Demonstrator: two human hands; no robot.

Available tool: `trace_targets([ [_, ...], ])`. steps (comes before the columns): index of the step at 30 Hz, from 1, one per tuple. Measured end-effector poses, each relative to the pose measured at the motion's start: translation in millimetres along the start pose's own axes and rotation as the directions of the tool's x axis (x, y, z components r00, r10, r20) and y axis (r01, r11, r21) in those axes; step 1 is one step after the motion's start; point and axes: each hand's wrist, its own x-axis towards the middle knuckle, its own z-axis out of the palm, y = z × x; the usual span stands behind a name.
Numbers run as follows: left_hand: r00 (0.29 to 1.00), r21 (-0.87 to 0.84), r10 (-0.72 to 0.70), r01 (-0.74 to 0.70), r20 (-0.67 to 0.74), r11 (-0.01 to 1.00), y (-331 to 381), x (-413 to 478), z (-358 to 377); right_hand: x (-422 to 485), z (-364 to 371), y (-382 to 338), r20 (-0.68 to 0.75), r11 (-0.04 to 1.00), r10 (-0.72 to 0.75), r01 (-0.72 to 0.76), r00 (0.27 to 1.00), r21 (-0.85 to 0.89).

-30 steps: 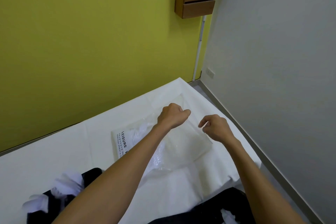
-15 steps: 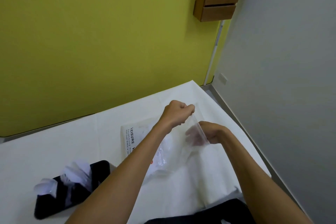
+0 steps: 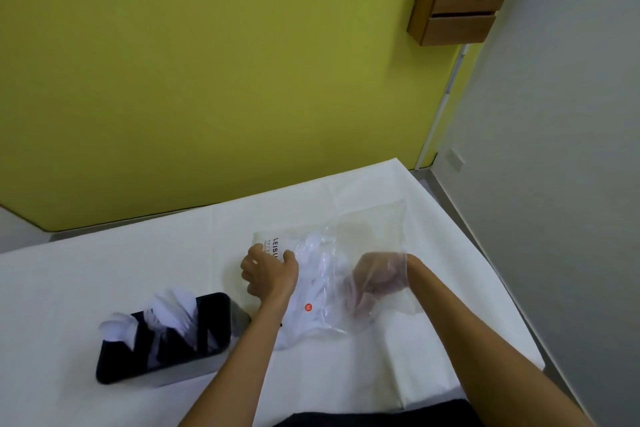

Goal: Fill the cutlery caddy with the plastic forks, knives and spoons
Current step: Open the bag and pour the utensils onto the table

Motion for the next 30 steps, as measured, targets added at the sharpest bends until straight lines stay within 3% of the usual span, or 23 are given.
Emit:
trace_targets([
  [6,0.988,0.01,-0.117,0.116,0.101,0.993,-8.5,9.8,-1.4,2.1,14.4,-4.6,-0.023,0.98,-0.138,0.14,0.99,0.143],
  [8,0.966,-0.04,-0.154,0.165,0.206,0.985,-8.6,14.3,-7.4,4.8,16.9,-0.7,-0.011,0.943,-0.173,0.169,0.985,0.286],
  [11,0.901,-0.174,-0.172,0.258,0.398,0.95,-4.4,14.9,-20.3,10.3,17.5,8.2,-0.103,0.902,-0.172,0.198,0.98,0.384],
  [15,0.844,-0.28,-0.121,0.304,0.523,0.911,4.7,6.2,-31.6,11.0,19.5,3.3,-0.168,0.968,-0.145,0.174,0.975,0.178],
  [22,0.767,-0.392,-0.047,0.378,0.64,0.839,11.9,5.1,-37.5,4.8,14.1,8.0,-0.178,0.955,-0.236,0.261,0.955,0.139],
  [24,0.771,-0.394,-0.037,0.365,0.636,0.843,13.0,5.2,-39.8,6.6,12.0,9.8,-0.16,0.946,-0.228,0.257,0.96,0.198],
  [30,0.766,-0.404,0.113,0.202,0.633,0.892,21.7,-6.3,-36.2,11.1,9.5,21.3,-0.208,0.935,-0.305,0.333,0.929,0.118],
])
